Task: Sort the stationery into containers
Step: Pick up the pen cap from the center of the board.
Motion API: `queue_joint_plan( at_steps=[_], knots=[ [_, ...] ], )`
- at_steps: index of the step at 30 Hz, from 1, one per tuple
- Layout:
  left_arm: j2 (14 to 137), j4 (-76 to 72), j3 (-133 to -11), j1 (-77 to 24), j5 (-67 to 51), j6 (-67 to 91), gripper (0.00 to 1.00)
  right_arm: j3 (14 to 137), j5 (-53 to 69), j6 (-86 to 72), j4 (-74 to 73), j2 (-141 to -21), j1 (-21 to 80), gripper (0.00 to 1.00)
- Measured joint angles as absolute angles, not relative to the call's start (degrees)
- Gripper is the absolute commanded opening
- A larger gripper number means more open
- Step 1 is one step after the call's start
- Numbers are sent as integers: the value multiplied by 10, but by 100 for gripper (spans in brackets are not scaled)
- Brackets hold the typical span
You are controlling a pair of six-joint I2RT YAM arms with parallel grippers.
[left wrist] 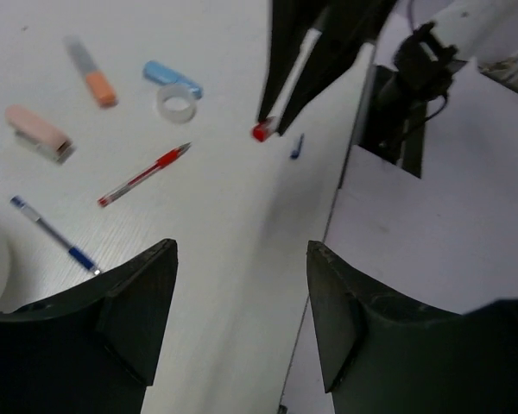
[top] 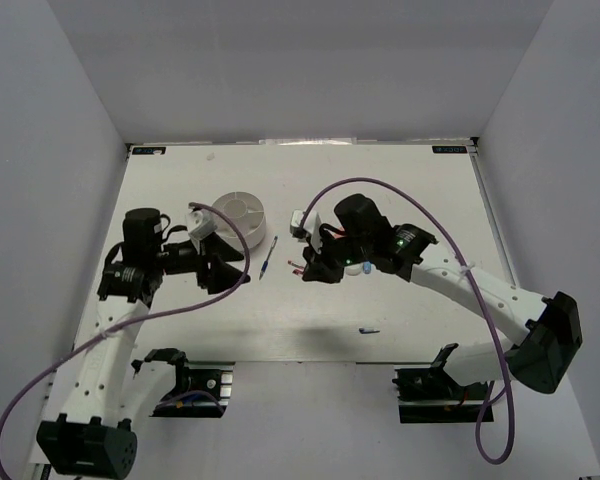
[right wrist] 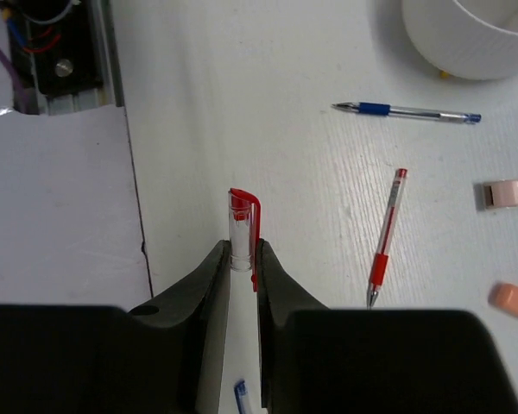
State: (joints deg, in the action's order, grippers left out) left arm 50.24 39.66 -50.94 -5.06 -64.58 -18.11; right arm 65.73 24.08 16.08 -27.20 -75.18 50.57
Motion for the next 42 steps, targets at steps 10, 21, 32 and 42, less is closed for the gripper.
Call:
queue_joint_plan(
  at_steps=[10,21,32,42],
  knots=[
    [441,190,-418,-51,-764,5,67,709,300,160,-286,-769,508,0],
    [565,385,-506,-55,-745,-215,59,748,306,170,-302,-808,524,0],
    [532,222,-437,-65,-761,-60,48,798,306,169,-300,-838,546,0],
    [467,186,-408,-70,-758,-107,56,811,362,160,-305,-855,554,0]
  ],
)
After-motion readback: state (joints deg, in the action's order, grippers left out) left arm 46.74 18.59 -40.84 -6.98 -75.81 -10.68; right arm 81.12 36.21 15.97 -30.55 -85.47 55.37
